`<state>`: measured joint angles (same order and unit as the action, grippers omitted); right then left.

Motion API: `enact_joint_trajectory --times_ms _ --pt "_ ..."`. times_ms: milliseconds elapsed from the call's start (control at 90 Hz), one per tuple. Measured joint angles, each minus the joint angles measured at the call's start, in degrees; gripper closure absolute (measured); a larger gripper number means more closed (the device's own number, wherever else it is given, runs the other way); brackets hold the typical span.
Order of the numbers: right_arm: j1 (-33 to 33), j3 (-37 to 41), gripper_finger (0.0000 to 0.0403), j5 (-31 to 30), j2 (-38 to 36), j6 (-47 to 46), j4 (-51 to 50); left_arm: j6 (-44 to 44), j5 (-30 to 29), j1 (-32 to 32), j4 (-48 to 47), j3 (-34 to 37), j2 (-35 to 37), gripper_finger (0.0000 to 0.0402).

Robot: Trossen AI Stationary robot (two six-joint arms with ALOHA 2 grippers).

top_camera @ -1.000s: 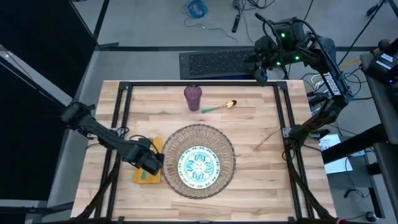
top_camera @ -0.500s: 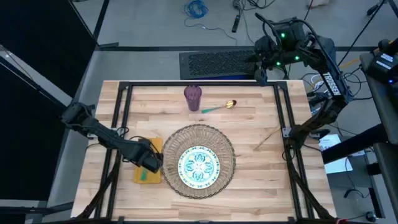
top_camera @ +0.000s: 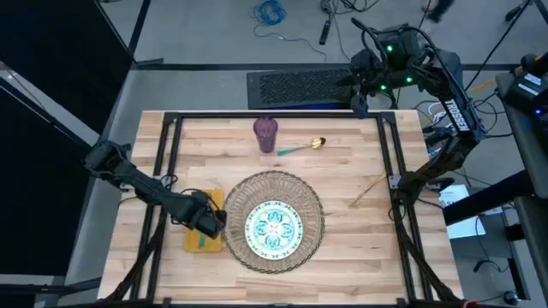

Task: Set table place
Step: Put the green fork on top of the yellow napkin, then move the gold table knife to the right of the brown tablemat

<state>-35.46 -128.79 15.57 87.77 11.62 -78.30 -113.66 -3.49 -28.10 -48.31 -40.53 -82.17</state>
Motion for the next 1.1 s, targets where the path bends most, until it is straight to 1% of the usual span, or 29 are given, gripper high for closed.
enact_joint_trajectory --times_ms 156,289,389,478,578,656,733,822,878,933,1044,1100 --pt "0.0 0.0 0.0206 0.0 0.0 0.0 -0.4 0.2 0.0 0.0 -0.2 0.0 0.0 0.0333" --pt "0.0 0.0 0.0206 0.0 0.0 0.0 -0.4 1.7 -0.1 0.2 -1.8 -0.3 1.0 0.0317" --pt "0.0 0.0 0.0206 0.0 0.0 0.0 -0.3 4.0 -3.9 0.5 -6.9 -3.0 3.1 0.0313" --pt "0.0 0.0 0.0206 0.0 0.0 0.0 -0.3 6.3 -10.7 1.0 -13.2 -7.5 6.5 0.0312" --pt "0.0 0.0 0.0206 0.0 0.0 0.0 -0.6 10.4 -21.4 1.1 -20.4 -13.7 10.8 0.0312" --pt "0.0 0.0 0.0206 0.0 0.0 0.1 -0.8 16.8 -30.9 1.1 -23.6 -18.2 14.0 0.0312" --pt "0.0 0.0 0.0206 0.0 0.0 0.3 -0.8 26.7 -39.9 1.1 -24.1 -21.1 17.0 0.0312" --pt "0.0 0.0 0.0206 -0.1 0.0 0.8 -0.8 37.7 -48.5 1.2 -24.2 -22.4 19.7 0.0313" --pt "0.0 0.0 0.0206 -0.2 0.0 0.9 -0.8 42.4 -53.1 1.5 -24.2 -22.6 20.8 0.0313" --pt "0.0 0.0 0.0206 -0.2 0.0 0.8 -0.8 46.1 -56.3 2.2 -24.5 -22.5 21.5 0.0313" --pt "0.0 0.3 0.0206 -0.2 0.0 -1.3 -1.2 58.6 -62.6 3.6 -24.6 -22.1 22.4 0.0313" --pt "0.0 1.5 0.0206 -0.3 0.0 -2.8 -1.1 62.9 -66.5 4.2 -24.3 -22.1 22.9 0.0313"
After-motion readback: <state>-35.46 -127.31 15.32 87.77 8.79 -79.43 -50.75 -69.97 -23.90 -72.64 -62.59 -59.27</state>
